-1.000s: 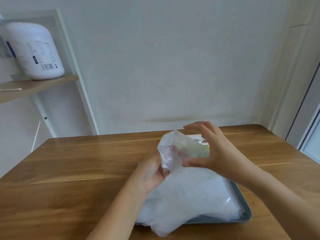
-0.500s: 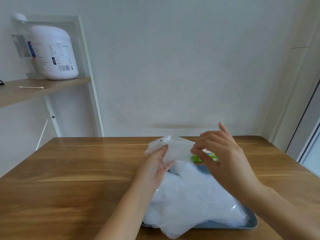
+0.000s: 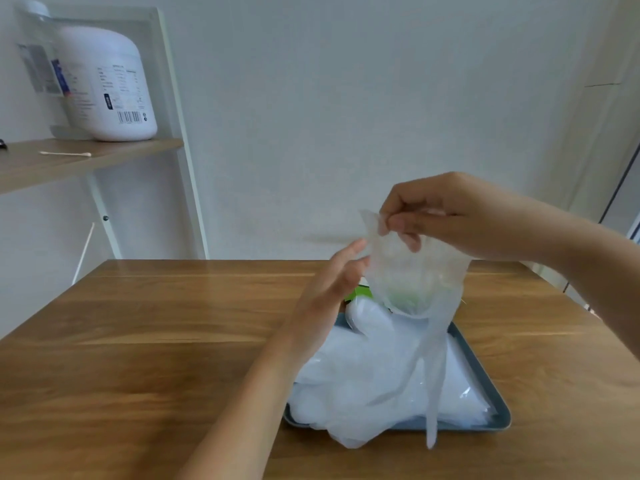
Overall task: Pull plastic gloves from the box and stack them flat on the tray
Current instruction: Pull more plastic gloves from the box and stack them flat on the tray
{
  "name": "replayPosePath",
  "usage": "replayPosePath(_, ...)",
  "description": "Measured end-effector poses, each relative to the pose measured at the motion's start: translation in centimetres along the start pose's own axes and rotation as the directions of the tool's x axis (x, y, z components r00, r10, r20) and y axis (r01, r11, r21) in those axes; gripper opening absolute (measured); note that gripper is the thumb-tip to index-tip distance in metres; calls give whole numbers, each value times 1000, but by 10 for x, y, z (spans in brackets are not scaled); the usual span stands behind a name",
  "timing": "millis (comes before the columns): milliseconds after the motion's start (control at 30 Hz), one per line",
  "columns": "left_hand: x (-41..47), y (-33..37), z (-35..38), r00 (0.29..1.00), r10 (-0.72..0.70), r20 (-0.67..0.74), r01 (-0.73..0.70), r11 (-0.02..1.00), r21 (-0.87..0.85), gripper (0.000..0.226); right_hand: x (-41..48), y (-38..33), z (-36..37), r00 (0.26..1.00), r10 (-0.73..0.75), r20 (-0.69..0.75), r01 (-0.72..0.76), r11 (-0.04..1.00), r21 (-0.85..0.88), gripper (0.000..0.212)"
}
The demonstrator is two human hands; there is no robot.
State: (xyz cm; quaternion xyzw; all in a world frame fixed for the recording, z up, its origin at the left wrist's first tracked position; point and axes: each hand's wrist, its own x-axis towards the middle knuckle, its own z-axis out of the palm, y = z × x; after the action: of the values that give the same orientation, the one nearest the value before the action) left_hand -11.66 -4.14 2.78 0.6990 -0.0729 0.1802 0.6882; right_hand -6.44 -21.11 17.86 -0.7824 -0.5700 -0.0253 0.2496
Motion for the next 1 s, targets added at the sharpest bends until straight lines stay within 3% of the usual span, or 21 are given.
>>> replayPosePath(67,-1,-2,0,996,-47,80,47,999,-9,100,2,0,-5,999,-37,-27,38,998,45,14)
replayPosePath(200,-3,-2,-2,976,-114,185,144,977,-159,91,1,6,-10,990,-59,-128,92,959,267,9)
replayPosePath(300,-5,-6,-6,950,-231,209,286,912,-295,87,-4,15,-6,980,-1,-201,57,961,271,12)
replayPosePath(400,-6,-7,-7,937,-233,260,309,902,-303,51,-10,24,3,951,118,-285,-16,941,338,16)
replayPosePath(500,-7,1,-9,934,-309,178,350,889,-295,18,-15,33,12,892,315,-324,-144,878,457,17)
replayPosePath(667,-12,14,-43,917,-396,47,394,883,-254,26,-24,46,37,809,554,-196,-312,688,655,11)
replayPosePath(767,-12,17,-50,896,-439,-65,426,892,-152,15,-32,55,52,791,596,-140,-358,636,683,12)
replayPosePath(867,-11,14,-51,858,-477,-190,501,859,102,11,-46,65,69,766,625,-150,-395,642,657,14)
replayPosePath(1000,-9,1,-56,870,-423,-251,490,792,364,7,-68,74,96,711,703,-14,-497,516,697,11)
